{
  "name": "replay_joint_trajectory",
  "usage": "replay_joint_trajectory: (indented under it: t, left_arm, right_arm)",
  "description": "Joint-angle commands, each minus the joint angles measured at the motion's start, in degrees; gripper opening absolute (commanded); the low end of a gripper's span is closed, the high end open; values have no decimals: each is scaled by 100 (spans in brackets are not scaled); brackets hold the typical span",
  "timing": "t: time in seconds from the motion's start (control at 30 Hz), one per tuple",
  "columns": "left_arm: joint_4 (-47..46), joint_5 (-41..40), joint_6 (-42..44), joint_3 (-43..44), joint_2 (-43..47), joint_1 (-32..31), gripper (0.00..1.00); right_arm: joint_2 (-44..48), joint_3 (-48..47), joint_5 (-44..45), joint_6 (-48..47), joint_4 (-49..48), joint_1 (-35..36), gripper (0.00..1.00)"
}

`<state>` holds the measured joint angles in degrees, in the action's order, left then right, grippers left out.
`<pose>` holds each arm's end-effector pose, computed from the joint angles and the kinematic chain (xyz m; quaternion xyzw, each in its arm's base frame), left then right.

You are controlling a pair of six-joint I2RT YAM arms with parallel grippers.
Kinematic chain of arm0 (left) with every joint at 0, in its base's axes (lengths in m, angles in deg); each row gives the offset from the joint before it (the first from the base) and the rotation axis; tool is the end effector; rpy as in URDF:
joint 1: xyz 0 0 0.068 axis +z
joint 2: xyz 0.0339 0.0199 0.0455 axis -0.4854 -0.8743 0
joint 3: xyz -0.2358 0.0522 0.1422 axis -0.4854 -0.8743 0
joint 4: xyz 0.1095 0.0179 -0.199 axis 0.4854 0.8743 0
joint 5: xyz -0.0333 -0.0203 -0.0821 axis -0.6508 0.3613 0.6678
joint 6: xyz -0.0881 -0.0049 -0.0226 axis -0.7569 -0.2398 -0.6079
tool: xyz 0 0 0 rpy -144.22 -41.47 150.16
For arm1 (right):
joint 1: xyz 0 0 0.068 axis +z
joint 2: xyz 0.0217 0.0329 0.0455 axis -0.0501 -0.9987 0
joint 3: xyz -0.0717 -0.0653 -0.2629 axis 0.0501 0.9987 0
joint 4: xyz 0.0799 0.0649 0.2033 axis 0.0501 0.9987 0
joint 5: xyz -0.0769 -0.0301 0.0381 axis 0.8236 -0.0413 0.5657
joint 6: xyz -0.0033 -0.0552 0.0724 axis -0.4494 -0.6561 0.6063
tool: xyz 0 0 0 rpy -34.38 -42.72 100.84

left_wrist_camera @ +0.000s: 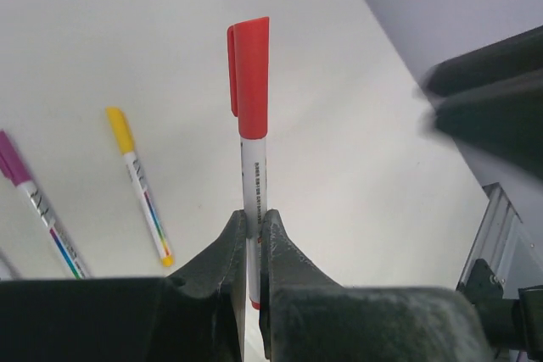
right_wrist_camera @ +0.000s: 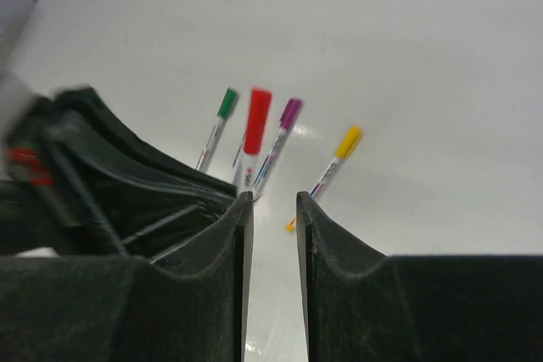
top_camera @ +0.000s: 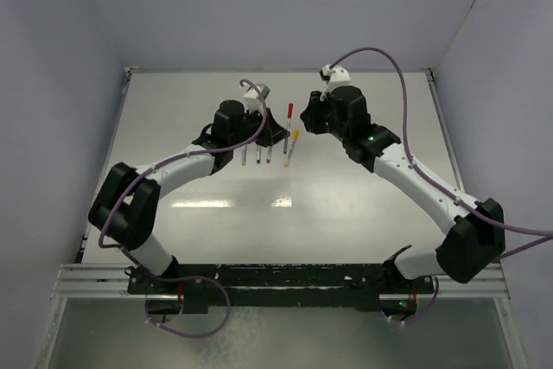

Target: Insert the pens into the pen caps

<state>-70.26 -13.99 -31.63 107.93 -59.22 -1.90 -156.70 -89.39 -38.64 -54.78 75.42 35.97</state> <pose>0.3080 -0.2192 0.2857 0.1152 0.7687 -0.4384 0.4512 0.2908 0.1828 0.3411 -0.0626 0.8078 0.2423 0.5337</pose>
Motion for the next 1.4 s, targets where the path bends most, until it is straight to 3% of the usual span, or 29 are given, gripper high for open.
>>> replay_joint_trajectory:
  t: [0.0,0.2,0.4,0.7,1.1,1.37]
  left_arm:
    - [703,82,-62,471,-617,-9,0]
    - [1532,-262,-69,1270,-1463,-64,0]
    - [2052,-556,-13,1967,-2073,-183,0]
    - [2662,-1358,144,2426,-2418,-151,0]
    - [3038,-1739,388,2744,-2821,-32,0]
    - [3145,-1766,470,2835,-3005,19,16]
  right_arm:
    - [487,-518,1401,-122,169,-1,29]
    - [677,-288,2419,232,668,-206,30]
    - [832,81,2269,547,940,-504,30]
    - [782,232,2030,775,1007,-625,30]
    - [542,188,1809,905,951,-638,30]
    - [373,71,1662,901,893,-647,29]
